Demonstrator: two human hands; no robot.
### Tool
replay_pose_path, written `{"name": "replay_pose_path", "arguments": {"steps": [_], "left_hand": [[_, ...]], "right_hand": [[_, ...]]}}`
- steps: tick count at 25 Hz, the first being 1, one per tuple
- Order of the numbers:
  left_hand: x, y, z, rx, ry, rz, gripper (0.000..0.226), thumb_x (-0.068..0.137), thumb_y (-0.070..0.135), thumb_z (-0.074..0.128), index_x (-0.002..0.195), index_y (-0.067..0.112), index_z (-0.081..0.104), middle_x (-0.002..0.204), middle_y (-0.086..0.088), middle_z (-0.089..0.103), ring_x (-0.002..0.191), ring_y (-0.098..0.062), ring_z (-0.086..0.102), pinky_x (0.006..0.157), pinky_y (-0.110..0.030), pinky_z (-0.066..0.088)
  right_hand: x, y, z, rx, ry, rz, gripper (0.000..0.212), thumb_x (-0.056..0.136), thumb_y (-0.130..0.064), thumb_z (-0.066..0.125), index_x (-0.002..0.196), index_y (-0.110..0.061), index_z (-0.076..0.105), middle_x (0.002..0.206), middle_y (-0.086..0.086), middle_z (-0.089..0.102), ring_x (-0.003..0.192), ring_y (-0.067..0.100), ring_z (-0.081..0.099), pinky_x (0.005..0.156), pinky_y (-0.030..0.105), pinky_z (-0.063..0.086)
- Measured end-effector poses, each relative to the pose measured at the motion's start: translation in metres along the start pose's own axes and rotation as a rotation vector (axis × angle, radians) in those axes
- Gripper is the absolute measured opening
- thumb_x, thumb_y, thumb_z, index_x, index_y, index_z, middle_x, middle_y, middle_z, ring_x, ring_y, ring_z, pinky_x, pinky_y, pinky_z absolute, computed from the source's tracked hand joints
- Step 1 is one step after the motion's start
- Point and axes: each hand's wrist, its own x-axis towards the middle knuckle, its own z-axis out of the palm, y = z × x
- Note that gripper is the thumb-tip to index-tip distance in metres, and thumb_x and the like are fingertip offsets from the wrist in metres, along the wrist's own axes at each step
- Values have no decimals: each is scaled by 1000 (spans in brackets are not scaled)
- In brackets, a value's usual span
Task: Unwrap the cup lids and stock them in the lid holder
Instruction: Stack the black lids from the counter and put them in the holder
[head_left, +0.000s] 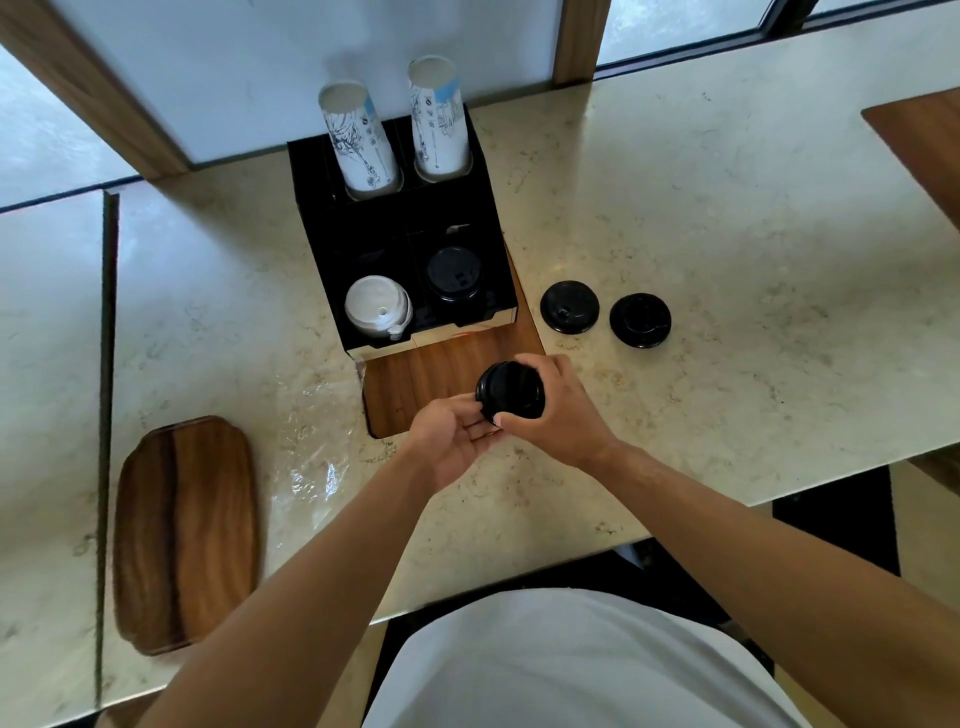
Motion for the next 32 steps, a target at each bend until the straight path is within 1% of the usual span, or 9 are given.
{"name": "replay_pose_path", "arguments": {"steps": [6,11,15,17,22,25,27,30,32], "left_hand": [[-1,3,-2,-28,-3,16,29,99,22,59,118,0,67,111,-23,76,108,-35,72,97,-48,58],[3,6,1,79,70,108,34,92,2,71,123,-9,60,99,-22,74,86,-28,76,84,-41,63],[4,12,0,51,78,98,33,93,0,68,124,-7,59,116,-30,71,110,-42,70,81,-43,64],[5,13,-2,54,67,93,33,93,1,68,125,-6,60,117,-29,71,112,-42,69,80,-42,64],[11,15,-3,37,32,73,28,99,8,63,125,-4,61,116,-25,73,112,-38,70,78,-37,63],[15,18,-2,19,5,69,25,101,9,59,123,-3,63,117,-26,73,114,-39,69,85,-42,63],[20,21,1,30,10,67,25,101,10,59,123,-3,64,118,-26,72,117,-39,67,90,-43,61],[27,27,5,15,38,50,26,101,10,59,123,-3,63,118,-25,73,118,-38,67,86,-41,63],[31,29,5,-5,54,37,27,100,9,60,124,-3,63,117,-26,73,115,-37,68,82,-39,63]], "right_hand": [[4,-6,7,41,-18,-4,83,71,-48,82,142,-30,43,133,-5,37,119,13,49,82,7,42],[11,-9,3,140,-37,75,83,71,-52,81,143,-29,45,132,-6,42,116,7,52,80,8,44],[25,-7,-3,530,-7,357,51,98,-35,63,142,-14,52,133,6,62,116,20,65,93,38,61],[31,-3,-7,591,-12,419,38,101,-25,60,136,-9,61,129,13,67,113,27,69,92,44,62],[41,4,-10,699,-21,461,30,101,-14,62,130,-6,66,121,14,72,109,28,72,94,44,61],[50,7,-15,728,-37,483,26,100,-15,62,124,-7,69,116,14,75,104,26,75,85,35,62],[58,9,-21,661,-29,469,25,100,-20,61,120,-8,71,110,13,77,102,26,75,85,34,62],[78,20,-34,134,142,322,26,97,-23,63,121,-14,69,113,0,69,103,17,68,90,26,53],[94,26,-44,-97,238,219,31,92,-16,67,123,-14,65,122,4,56,113,20,58,96,22,42]]}}
